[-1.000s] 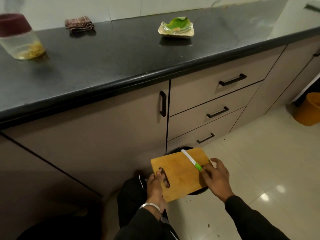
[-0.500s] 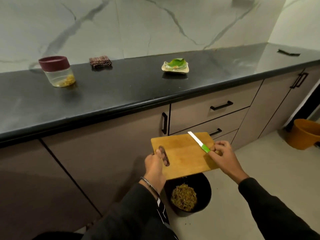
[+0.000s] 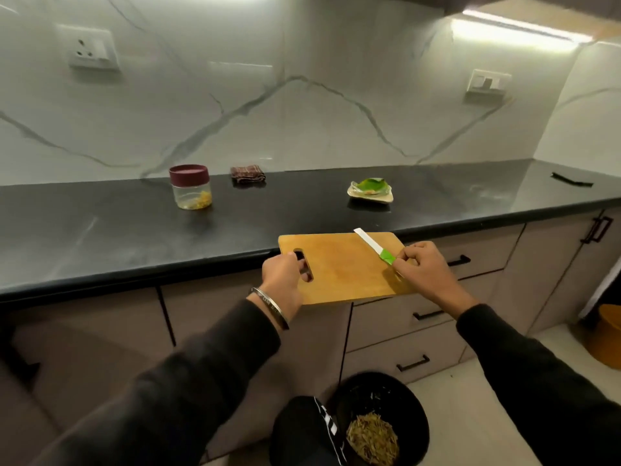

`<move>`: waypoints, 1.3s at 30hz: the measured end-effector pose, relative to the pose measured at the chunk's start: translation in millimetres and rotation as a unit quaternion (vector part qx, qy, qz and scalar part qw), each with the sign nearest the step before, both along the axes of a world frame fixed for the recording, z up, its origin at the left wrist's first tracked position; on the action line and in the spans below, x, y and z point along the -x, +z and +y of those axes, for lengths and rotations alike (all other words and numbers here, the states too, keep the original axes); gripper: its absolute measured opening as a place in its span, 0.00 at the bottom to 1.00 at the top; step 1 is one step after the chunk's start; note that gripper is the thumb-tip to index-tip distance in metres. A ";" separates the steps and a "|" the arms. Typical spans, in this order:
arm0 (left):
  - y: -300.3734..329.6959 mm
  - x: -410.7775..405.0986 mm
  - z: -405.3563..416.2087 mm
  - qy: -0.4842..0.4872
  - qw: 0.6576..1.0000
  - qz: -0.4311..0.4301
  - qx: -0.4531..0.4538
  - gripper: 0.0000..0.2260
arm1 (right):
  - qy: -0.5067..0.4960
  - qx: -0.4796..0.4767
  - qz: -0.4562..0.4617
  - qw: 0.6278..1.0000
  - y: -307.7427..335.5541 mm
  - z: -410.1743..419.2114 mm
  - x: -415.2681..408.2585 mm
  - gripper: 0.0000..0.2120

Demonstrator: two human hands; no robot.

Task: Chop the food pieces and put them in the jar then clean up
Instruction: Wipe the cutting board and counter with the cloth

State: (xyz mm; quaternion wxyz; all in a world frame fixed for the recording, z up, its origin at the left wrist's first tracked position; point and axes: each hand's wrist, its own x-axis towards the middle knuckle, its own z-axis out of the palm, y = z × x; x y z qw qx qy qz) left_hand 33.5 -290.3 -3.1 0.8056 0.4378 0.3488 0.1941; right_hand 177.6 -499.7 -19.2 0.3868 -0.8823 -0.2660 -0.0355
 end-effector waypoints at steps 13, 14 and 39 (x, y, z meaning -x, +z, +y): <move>44.6 61.6 160.2 0.131 0.985 0.030 -0.106 0.11 | 0.130 -0.004 -0.022 0.991 41.2 176.4 30.3 0.12; 46.1 67.3 171.2 0.137 0.984 0.031 -0.110 0.09 | 0.136 0.000 -0.020 0.991 41.6 191.4 32.2 0.12; 10.2 124.1 354.5 0.138 0.787 0.344 -0.493 0.17 | 0.142 0.014 -0.009 0.990 15.9 391.0 82.0 0.10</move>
